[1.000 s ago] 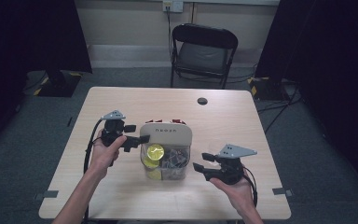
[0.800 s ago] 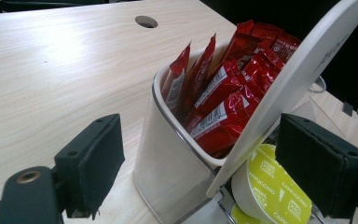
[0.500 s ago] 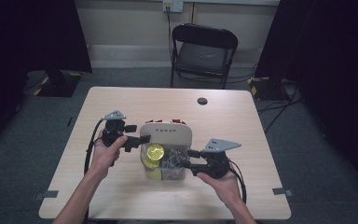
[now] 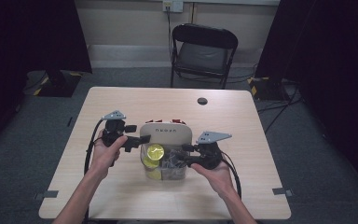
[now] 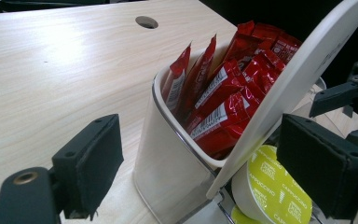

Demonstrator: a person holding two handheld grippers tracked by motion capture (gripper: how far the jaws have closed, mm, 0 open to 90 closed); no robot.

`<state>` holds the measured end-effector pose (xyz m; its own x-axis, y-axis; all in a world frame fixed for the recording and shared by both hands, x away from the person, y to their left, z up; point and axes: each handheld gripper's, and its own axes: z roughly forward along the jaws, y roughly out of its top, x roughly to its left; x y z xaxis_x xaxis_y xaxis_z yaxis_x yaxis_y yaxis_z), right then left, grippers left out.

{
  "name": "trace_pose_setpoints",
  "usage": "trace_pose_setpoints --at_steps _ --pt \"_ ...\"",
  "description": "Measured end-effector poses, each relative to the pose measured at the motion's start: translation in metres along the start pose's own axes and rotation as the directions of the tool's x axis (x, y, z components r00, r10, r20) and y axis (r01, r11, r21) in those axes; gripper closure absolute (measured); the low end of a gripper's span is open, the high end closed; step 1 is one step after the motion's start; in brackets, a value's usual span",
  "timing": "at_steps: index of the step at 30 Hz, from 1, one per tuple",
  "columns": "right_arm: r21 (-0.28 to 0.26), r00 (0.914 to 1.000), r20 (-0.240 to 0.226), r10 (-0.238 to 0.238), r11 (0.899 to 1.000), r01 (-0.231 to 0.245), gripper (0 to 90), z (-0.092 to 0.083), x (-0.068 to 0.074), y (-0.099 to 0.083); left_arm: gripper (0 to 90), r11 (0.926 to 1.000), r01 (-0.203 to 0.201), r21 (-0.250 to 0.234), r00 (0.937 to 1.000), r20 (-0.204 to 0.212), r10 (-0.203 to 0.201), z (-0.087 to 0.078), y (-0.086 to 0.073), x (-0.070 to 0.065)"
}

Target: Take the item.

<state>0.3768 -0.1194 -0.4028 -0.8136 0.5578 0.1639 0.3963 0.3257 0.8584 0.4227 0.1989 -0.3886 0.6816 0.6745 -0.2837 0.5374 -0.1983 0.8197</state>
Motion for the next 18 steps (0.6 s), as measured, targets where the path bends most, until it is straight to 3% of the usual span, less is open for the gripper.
trace_pose_setpoints --at_steps 9,18 --pt "0.012 0.9991 -0.036 0.022 1.0 -0.022 56.7 0.015 -0.003 -0.002 13.6 1.0 0.002 -0.004 1.0 0.007 -0.002 0.001 0.0 0.001" --pt "0.025 0.9989 -0.038 0.029 0.999 -0.028 59.9 0.018 -0.005 -0.004 13.8 1.0 0.0 0.007 1.0 0.005 -0.001 0.002 -0.001 0.0"
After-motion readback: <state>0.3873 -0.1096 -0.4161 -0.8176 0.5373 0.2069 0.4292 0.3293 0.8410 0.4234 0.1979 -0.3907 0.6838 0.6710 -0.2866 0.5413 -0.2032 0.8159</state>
